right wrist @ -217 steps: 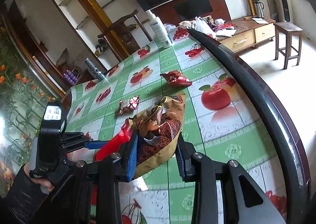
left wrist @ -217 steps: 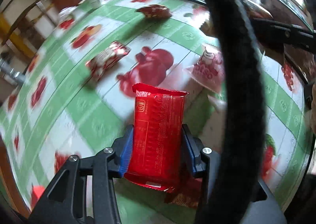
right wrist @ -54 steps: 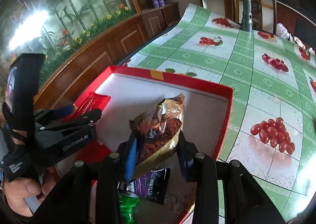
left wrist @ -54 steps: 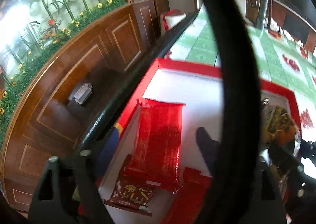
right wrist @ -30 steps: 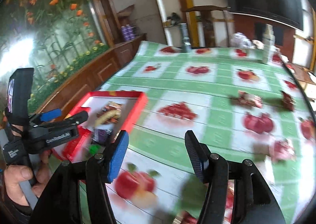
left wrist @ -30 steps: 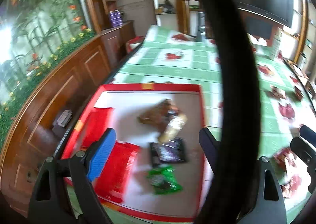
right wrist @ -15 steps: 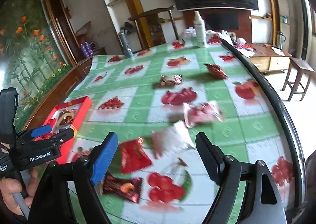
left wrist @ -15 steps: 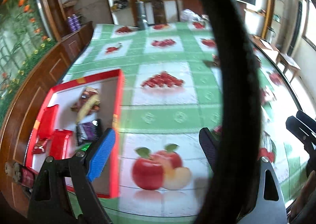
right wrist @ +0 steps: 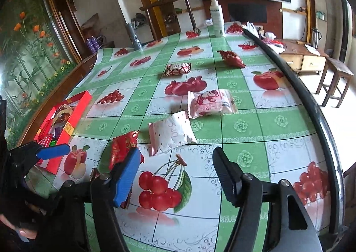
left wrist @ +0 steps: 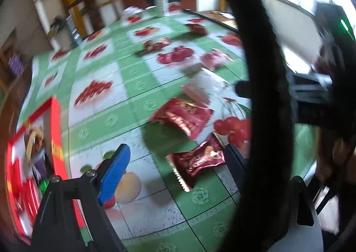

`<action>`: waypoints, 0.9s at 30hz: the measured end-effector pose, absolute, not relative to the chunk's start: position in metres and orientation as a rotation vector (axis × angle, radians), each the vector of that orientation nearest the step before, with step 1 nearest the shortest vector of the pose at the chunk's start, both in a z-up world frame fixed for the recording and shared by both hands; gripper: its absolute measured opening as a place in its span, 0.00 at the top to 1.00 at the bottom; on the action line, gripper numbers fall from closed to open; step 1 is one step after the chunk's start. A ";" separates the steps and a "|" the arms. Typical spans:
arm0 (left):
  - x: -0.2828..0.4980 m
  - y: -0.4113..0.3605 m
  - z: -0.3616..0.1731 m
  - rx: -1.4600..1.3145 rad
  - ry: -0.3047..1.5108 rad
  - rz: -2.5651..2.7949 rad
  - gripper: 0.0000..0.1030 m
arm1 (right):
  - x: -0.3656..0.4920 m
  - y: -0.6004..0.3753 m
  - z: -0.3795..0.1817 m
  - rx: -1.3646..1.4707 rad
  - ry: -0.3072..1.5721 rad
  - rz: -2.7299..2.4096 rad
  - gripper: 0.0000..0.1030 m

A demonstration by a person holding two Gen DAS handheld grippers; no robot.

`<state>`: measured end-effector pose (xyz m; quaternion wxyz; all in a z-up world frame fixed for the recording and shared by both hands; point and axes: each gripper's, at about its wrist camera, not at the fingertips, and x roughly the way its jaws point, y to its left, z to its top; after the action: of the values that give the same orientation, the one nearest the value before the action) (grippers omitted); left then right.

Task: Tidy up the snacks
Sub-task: 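Move both tools back toward the remaining packets on the tablecloth, then grasp brown chocolate packet with left tool while right tool grasps pink Lotso packet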

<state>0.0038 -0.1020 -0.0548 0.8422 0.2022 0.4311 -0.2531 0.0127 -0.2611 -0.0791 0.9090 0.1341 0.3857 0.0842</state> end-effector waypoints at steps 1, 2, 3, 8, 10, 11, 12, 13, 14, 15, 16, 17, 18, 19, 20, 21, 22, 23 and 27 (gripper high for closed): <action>0.003 -0.105 -0.056 0.450 0.908 -0.551 0.16 | 0.014 -0.260 -0.080 0.276 0.798 0.177 0.35; 0.001 -0.109 -0.059 0.478 0.906 -0.574 0.16 | 0.015 -0.259 -0.080 0.274 0.801 0.179 0.35; 0.002 -0.112 -0.061 0.491 0.906 -0.585 0.16 | 0.017 -0.258 -0.081 0.277 0.804 0.184 0.35; 0.008 -0.116 -0.073 0.501 0.946 -0.614 0.16 | 0.033 -0.259 -0.086 0.297 0.826 0.171 0.35; 0.012 -0.115 -0.078 0.487 0.965 -0.622 0.16 | 0.041 -0.264 -0.086 0.308 0.823 0.153 0.35; 0.015 -0.113 -0.081 0.478 0.980 -0.622 0.16 | 0.049 -0.269 -0.087 0.315 0.829 0.135 0.35; 0.017 -0.112 -0.084 0.468 1.001 -0.625 0.16 | 0.055 -0.273 -0.089 0.326 0.839 0.122 0.35; 0.018 -0.111 -0.087 0.463 1.008 -0.628 0.16 | 0.060 -0.277 -0.092 0.344 0.852 0.114 0.35; 0.019 -0.111 -0.089 0.456 1.019 -0.632 0.16 | 0.068 -0.283 -0.095 0.380 0.866 0.113 0.35; 0.019 -0.111 -0.091 0.450 1.031 -0.641 0.16 | 0.072 -0.285 -0.097 0.403 0.873 0.114 0.35; 0.018 -0.111 -0.093 0.446 1.039 -0.648 0.16 | 0.079 -0.288 -0.099 0.423 0.885 0.117 0.35; 0.017 -0.112 -0.095 0.444 1.049 -0.658 0.17 | 0.085 -0.288 -0.101 0.437 0.895 0.127 0.35; 0.016 -0.114 -0.097 0.446 1.053 -0.665 0.19 | 0.090 -0.287 -0.102 0.448 0.900 0.135 0.35; 0.015 -0.114 -0.097 0.452 1.050 -0.666 0.20 | 0.097 -0.284 -0.102 0.447 0.906 0.140 0.35; 0.013 -0.117 -0.097 0.462 1.045 -0.672 0.22 | 0.102 -0.282 -0.104 0.437 0.915 0.136 0.35; 0.012 -0.117 -0.096 0.463 1.045 -0.679 0.26 | 0.108 -0.280 -0.105 0.427 0.923 0.130 0.36; 0.012 -0.117 -0.095 0.461 1.047 -0.685 0.28 | 0.114 -0.279 -0.105 0.416 0.921 0.120 0.38; 0.012 -0.118 -0.094 0.461 1.050 -0.688 0.32 | 0.119 -0.279 -0.105 0.407 0.921 0.106 0.40; 0.017 -0.115 -0.093 0.449 1.052 -0.692 0.39 | 0.136 -0.280 -0.104 0.397 0.920 0.076 0.46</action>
<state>0.0171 -0.1152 -0.0931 0.7847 0.2079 0.4878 -0.3210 0.1357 -0.2802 -0.1043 0.8764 0.1901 0.4410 0.0363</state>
